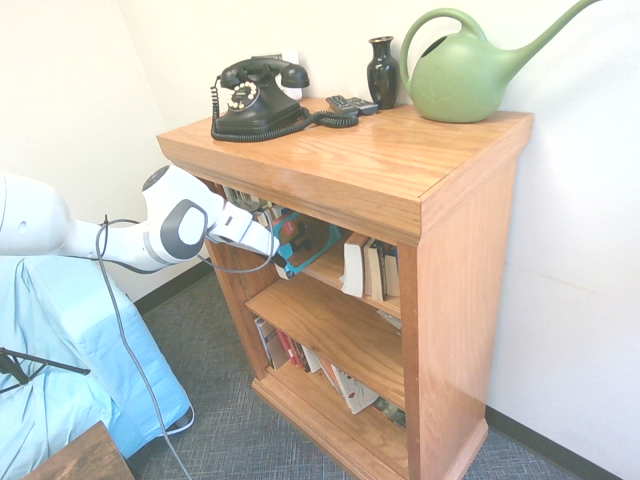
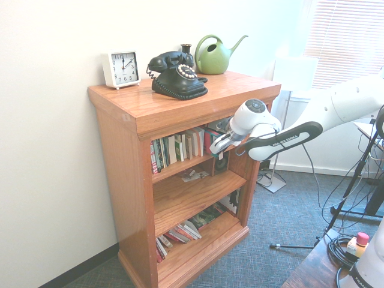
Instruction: Organize the shelf
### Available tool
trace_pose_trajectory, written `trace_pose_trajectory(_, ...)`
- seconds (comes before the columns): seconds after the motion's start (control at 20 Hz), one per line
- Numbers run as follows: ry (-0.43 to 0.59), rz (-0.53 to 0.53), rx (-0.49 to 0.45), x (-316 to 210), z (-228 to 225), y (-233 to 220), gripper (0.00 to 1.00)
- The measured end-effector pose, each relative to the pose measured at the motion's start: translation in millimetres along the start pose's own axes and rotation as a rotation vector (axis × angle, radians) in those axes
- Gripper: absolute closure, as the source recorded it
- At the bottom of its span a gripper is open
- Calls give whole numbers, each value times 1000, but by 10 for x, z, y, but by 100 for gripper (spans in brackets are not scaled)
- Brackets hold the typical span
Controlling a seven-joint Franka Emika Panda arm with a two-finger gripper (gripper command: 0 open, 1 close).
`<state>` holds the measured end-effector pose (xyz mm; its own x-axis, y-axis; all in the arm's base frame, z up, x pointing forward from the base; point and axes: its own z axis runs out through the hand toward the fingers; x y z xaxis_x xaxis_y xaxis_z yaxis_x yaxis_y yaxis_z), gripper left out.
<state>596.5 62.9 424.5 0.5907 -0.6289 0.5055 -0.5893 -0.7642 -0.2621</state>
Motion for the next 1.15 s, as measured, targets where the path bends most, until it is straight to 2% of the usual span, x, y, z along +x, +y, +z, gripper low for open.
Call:
trace_pose_trajectory(0.8,4,-9,-10,-83,213,-67,0)
trace_pose_trajectory(1.15,-2,-4,-7,-352,-57,84,0)
